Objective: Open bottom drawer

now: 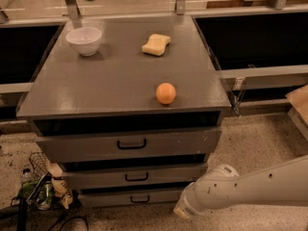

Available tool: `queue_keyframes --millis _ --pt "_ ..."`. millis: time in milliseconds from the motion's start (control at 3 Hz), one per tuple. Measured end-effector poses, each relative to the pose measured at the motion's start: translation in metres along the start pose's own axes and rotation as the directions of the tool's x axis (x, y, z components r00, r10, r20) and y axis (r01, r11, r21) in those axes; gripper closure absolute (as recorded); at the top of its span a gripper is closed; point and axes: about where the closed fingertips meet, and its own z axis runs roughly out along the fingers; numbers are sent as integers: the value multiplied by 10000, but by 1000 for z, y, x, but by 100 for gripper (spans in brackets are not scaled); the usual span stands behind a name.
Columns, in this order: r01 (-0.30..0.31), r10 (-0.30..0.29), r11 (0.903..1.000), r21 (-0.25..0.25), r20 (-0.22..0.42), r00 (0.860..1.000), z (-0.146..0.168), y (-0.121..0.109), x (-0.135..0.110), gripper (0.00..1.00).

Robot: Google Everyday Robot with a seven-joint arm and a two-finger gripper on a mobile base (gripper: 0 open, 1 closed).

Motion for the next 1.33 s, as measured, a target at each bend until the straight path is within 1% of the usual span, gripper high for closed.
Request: queue_keyframes --millis 333,667,1000,1333 --pt "-714 716 9974 -76 255 9971 36 -13 11 100" --pt "-767 771 9970 -136 335 9965 55 -19 7 100" --pt "-433 443 9988 -233 425 9981 87 -26 -4 100" --pt "-353 363 9991 -250 414 9985 90 -26 -6 100"
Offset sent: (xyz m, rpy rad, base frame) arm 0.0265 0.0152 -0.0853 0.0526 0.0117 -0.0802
